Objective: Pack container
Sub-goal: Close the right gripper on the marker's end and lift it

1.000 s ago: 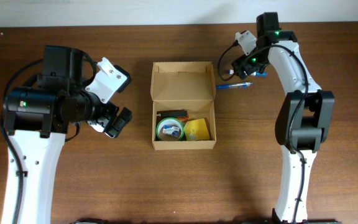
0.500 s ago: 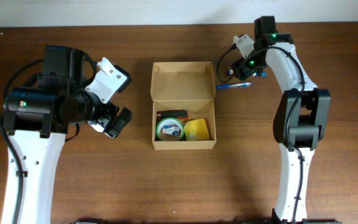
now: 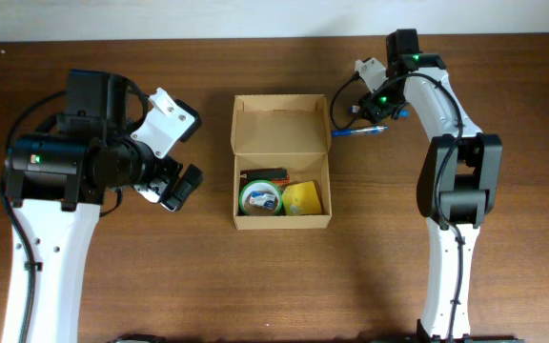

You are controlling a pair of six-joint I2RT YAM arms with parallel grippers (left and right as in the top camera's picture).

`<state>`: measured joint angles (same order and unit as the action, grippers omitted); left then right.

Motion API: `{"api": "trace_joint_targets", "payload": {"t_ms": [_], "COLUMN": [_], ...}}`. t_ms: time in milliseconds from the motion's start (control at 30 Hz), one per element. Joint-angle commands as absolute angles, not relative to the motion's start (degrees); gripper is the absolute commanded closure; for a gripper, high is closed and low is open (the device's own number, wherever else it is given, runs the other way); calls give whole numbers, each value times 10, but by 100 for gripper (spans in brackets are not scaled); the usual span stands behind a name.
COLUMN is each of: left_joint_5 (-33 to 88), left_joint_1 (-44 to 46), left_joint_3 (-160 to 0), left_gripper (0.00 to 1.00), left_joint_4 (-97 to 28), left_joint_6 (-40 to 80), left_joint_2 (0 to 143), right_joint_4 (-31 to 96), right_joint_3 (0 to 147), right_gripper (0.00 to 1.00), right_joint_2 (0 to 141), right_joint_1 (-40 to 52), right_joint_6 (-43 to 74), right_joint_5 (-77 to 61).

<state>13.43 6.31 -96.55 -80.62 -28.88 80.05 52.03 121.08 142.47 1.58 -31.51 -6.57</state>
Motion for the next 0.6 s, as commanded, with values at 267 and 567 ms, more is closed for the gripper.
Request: {"api": "trace_joint_targets", "payload": {"t_ms": [267,567], "left_joint_5": [136,136], "left_joint_1": [62,62], "left_joint_3": [-974,-974], "left_gripper": [0,1], "left_joint_4": [-806,-806], "left_joint_6": [-296,-296], "left_joint_2": [798,798], "right_joint_4": [521,536], "right_joint_3": [1221,1222], "right_gripper": [80,96], "right_joint_2": [1438,1437], "right_joint_1": [20,20], "right_joint_6": [-305,-251], "right_joint_5": [-71,-71]}}
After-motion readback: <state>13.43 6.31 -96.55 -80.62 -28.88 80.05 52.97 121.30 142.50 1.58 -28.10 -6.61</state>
